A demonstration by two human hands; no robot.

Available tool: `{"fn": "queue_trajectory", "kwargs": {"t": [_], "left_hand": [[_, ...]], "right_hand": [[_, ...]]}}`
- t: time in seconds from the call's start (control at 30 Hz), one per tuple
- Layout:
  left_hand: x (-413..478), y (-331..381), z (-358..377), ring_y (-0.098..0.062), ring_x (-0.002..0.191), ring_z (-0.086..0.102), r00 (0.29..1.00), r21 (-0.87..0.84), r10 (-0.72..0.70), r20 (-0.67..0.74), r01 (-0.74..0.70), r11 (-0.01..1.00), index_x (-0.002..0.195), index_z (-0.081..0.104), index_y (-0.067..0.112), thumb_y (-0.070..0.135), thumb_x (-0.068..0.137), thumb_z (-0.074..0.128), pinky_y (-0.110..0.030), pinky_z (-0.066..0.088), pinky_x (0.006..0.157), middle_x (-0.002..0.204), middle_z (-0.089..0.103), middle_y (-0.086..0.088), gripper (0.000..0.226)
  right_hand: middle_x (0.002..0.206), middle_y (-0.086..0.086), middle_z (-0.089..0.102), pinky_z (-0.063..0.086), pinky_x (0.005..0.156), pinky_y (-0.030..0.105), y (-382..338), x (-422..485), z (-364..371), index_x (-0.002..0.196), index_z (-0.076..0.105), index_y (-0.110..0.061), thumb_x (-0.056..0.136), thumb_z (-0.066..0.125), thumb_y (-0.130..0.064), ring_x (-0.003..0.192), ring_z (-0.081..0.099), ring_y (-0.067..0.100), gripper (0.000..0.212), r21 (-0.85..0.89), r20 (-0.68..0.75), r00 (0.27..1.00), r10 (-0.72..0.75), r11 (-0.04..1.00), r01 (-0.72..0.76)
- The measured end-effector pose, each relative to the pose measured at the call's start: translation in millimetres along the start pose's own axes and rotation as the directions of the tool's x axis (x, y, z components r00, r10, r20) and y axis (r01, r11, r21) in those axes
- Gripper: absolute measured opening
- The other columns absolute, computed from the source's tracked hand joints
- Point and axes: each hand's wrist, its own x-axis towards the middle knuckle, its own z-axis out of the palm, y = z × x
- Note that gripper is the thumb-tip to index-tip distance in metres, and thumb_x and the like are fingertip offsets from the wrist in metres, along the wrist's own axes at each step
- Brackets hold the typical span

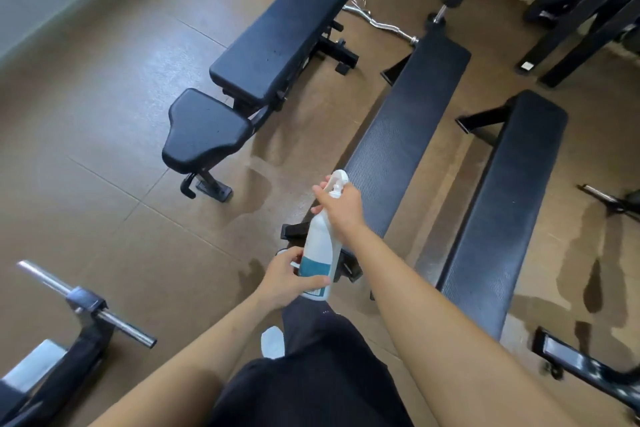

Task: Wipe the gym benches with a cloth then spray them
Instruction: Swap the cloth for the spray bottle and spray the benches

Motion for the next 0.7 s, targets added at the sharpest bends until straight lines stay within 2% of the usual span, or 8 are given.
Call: {"fn": "queue_trajectory", "kwargs": {"t": [0.1, 0.2, 0.27, 0.33, 0.43, 0.53, 0.6, 0.7], "left_hand": [[18, 19, -43, -0.013, 0.105, 0.068, 0.997, -0.002, -0.027, -0.07, 0.027, 1.0, 0.12, 0.058, 0.025, 0.043, 0.068, 0.094, -0.036, 0.061, 0.091, 0.116, 0.067, 0.007, 0.067], [33, 34, -88, -0.014, 0.105, 0.067, 0.987, -0.008, -0.045, -0.154, 0.044, 0.999, 0.119, 0.057, 0.023, 0.037, 0.069, 0.094, -0.033, 0.061, 0.09, 0.116, 0.066, 0.005, 0.064], [41, 39, -114, -0.014, 0.104, 0.067, 0.98, -0.047, -0.07, -0.187, 0.062, 0.997, 0.117, 0.056, 0.024, 0.038, 0.069, 0.094, -0.031, 0.061, 0.089, 0.115, 0.066, 0.005, 0.063], [45, 40, -136, -0.016, 0.102, 0.069, 0.971, -0.106, -0.093, -0.22, 0.071, 0.992, 0.113, 0.058, 0.024, 0.046, 0.063, 0.095, -0.035, 0.062, 0.089, 0.111, 0.069, 0.003, 0.066], [50, 36, -165, -0.019, 0.1, 0.071, 0.957, -0.18, -0.127, -0.262, 0.08, 0.98, 0.109, 0.059, 0.023, 0.054, 0.055, 0.094, -0.036, 0.062, 0.085, 0.108, 0.071, 0.0, 0.071], [54, 33, -201, -0.016, 0.101, 0.069, 0.953, -0.192, -0.127, -0.275, 0.075, 0.979, 0.11, 0.058, 0.024, 0.048, 0.062, 0.095, -0.023, 0.056, 0.077, 0.109, 0.068, 0.003, 0.065], [58, 27, -233, -0.013, 0.1, 0.067, 0.958, -0.171, -0.112, -0.263, 0.068, 0.983, 0.111, 0.057, 0.026, 0.047, 0.063, 0.094, -0.018, 0.054, 0.074, 0.11, 0.067, 0.004, 0.064], [64, 16, -289, -0.012, 0.097, 0.067, 0.974, -0.122, -0.075, -0.212, 0.05, 0.991, 0.109, 0.057, 0.027, 0.038, 0.07, 0.093, -0.014, 0.052, 0.067, 0.108, 0.067, 0.004, 0.055]], "right_hand": [[0.076, 0.007, 0.066, 0.051, 0.051, 0.022, -26, 34, 39, 0.09, 0.061, -0.011, 0.093, 0.07, -0.026, 0.052, 0.068, 0.012, 0.018, -0.01, 0.052, 0.998, -0.021, 1.0, 0.022], [0.07, 0.007, 0.065, 0.051, 0.051, 0.02, -58, 58, 80, 0.088, 0.06, -0.008, 0.096, 0.066, -0.026, 0.048, 0.064, 0.007, 0.021, -0.019, 0.106, 0.994, -0.006, 1.0, 0.008], [0.081, 0.011, 0.066, 0.052, 0.05, 0.019, -78, 73, 107, 0.095, 0.059, -0.007, 0.096, 0.066, -0.027, 0.054, 0.065, 0.011, 0.021, -0.019, 0.187, 0.982, 0.008, 1.0, -0.005], [0.098, 0.015, 0.067, 0.053, 0.051, 0.017, -95, 85, 135, 0.11, 0.059, -0.006, 0.095, 0.068, -0.026, 0.063, 0.067, 0.015, 0.026, -0.013, 0.277, 0.961, 0.011, 1.0, -0.008], [0.104, 0.014, 0.067, 0.062, 0.064, 0.032, -108, 100, 177, 0.116, 0.059, -0.011, 0.091, 0.073, -0.025, 0.07, 0.072, 0.023, 0.031, -0.049, 0.346, 0.938, 0.039, 0.999, -0.023], [0.088, 0.012, 0.071, 0.064, 0.073, 0.046, -117, 108, 218, 0.1, 0.062, -0.01, 0.09, 0.072, -0.031, 0.062, 0.074, 0.023, 0.026, -0.126, 0.279, 0.959, 0.057, 0.992, -0.022], [0.081, 0.01, 0.071, 0.064, 0.073, 0.043, -125, 111, 246, 0.095, 0.062, -0.009, 0.092, 0.069, -0.034, 0.059, 0.073, 0.02, 0.026, -0.153, 0.212, 0.974, 0.078, 0.987, -0.045], [0.078, 0.01, 0.07, 0.062, 0.071, 0.042, -138, 113, 286, 0.088, 0.061, -0.008, 0.091, 0.071, -0.03, 0.057, 0.071, 0.02, 0.024, -0.102, 0.143, 0.983, 0.113, 0.99, -0.099]]}}
